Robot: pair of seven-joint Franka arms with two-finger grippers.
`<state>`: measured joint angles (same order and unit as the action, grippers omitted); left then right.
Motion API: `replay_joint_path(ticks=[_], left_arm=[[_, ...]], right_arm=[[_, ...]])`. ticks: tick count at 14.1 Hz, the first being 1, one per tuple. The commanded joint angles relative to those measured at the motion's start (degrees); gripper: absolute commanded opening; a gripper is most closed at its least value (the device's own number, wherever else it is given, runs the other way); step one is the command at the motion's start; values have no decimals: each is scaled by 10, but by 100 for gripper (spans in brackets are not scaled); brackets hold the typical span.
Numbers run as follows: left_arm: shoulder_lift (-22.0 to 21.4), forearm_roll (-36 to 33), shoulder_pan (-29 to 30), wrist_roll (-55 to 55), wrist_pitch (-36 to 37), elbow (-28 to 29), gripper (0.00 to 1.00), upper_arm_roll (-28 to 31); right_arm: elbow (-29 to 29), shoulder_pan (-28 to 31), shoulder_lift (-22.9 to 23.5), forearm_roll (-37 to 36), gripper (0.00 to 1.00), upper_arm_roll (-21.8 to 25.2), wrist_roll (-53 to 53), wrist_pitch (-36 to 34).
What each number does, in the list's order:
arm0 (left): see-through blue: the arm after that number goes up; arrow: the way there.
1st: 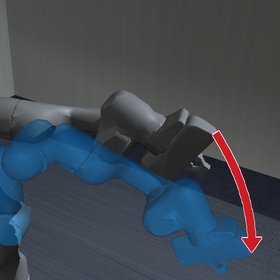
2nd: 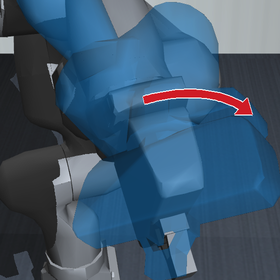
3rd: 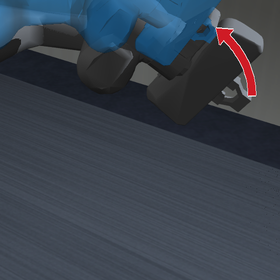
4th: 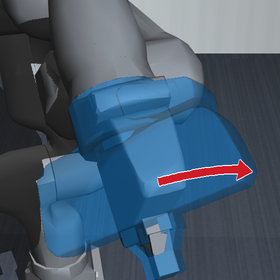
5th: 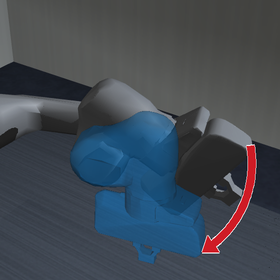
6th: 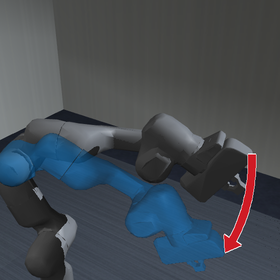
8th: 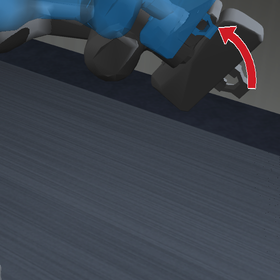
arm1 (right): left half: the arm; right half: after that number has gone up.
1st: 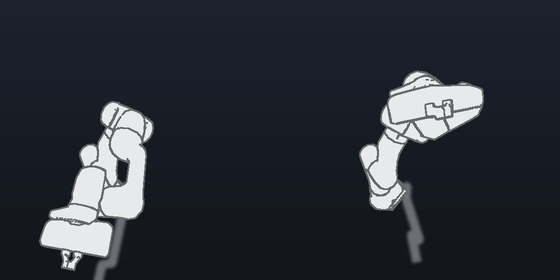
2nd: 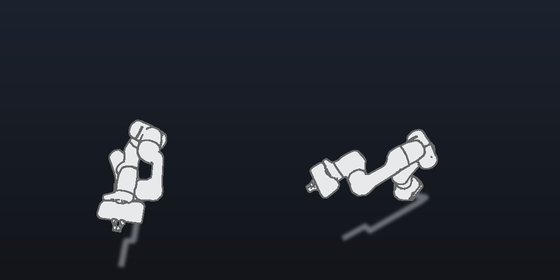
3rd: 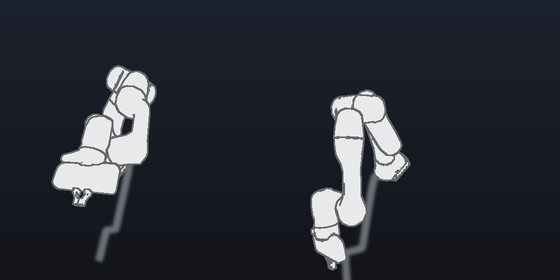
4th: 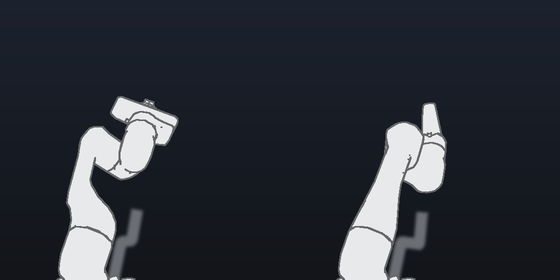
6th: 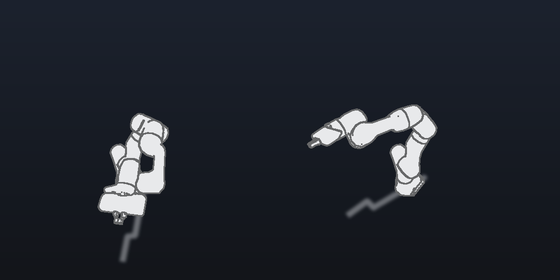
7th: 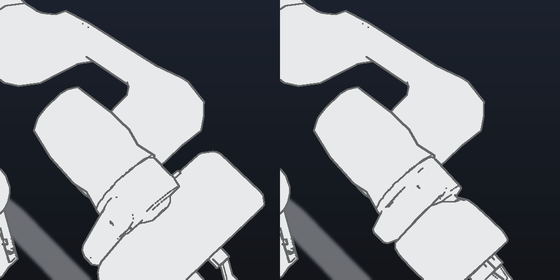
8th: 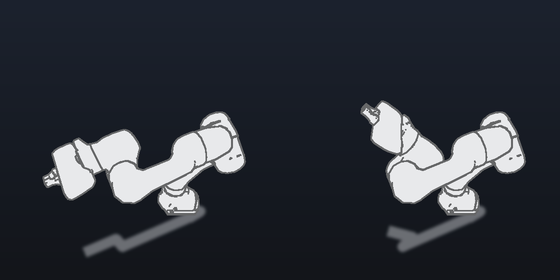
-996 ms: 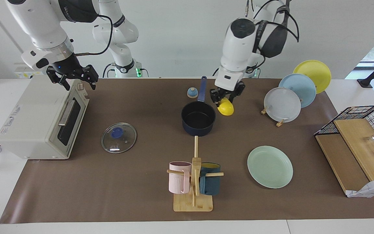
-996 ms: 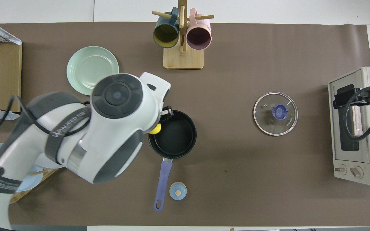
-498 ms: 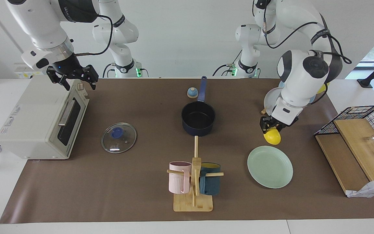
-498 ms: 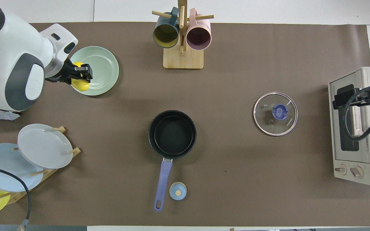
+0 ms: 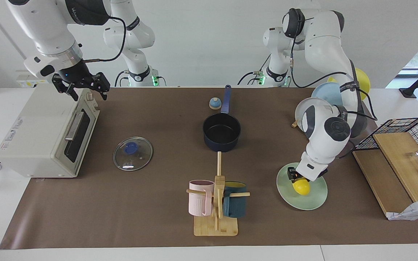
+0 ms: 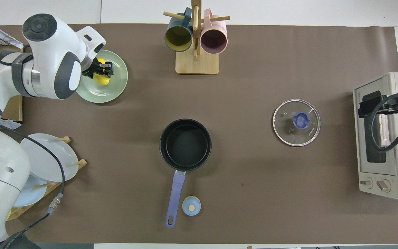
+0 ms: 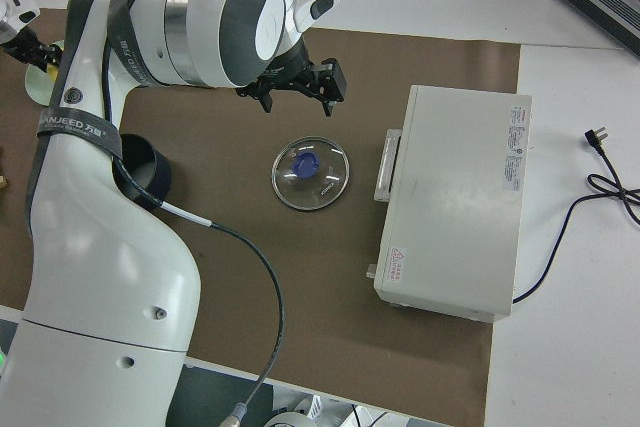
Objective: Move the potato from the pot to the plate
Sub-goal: 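Lower the potato onto the green plate and open the left gripper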
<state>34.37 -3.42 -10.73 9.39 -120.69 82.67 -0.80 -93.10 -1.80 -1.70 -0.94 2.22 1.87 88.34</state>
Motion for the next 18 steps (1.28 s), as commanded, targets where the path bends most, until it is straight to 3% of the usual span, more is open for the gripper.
replay_joint_path(ticks=[1,7,8,9,10,12,14,18], left_arm=[[4,-16,9,-28,-16,-10,0,-7],[1,-38,11,-90,-2,0,0,-7],[1,-37,12,-90,-4,3,19,-7],[-1,-37,12,-90,-7,10,78,-7],[-2,-37,12,-89,-11,14,100,-7],[-11,-34,14,-89,-2,11,100,-7],[-46,-31,17,-90,35,9,100,-7],[-155,7,23,-68,155,6,100,-6]], right_arm=[[-8,7,-7,2,100,-5,-5,0],[-8,7,-7,2,100,-5,-5,1],[-8,7,-7,2,100,-5,-5,0],[-8,7,-7,2,100,-5,-5,0],[-8,7,-7,2,100,-5,-5,0],[-8,7,-7,2,100,-5,-5,1],[-8,7,-7,2,100,-5,-5,1],[-8,7,-7,2,100,-5,-5,0]])
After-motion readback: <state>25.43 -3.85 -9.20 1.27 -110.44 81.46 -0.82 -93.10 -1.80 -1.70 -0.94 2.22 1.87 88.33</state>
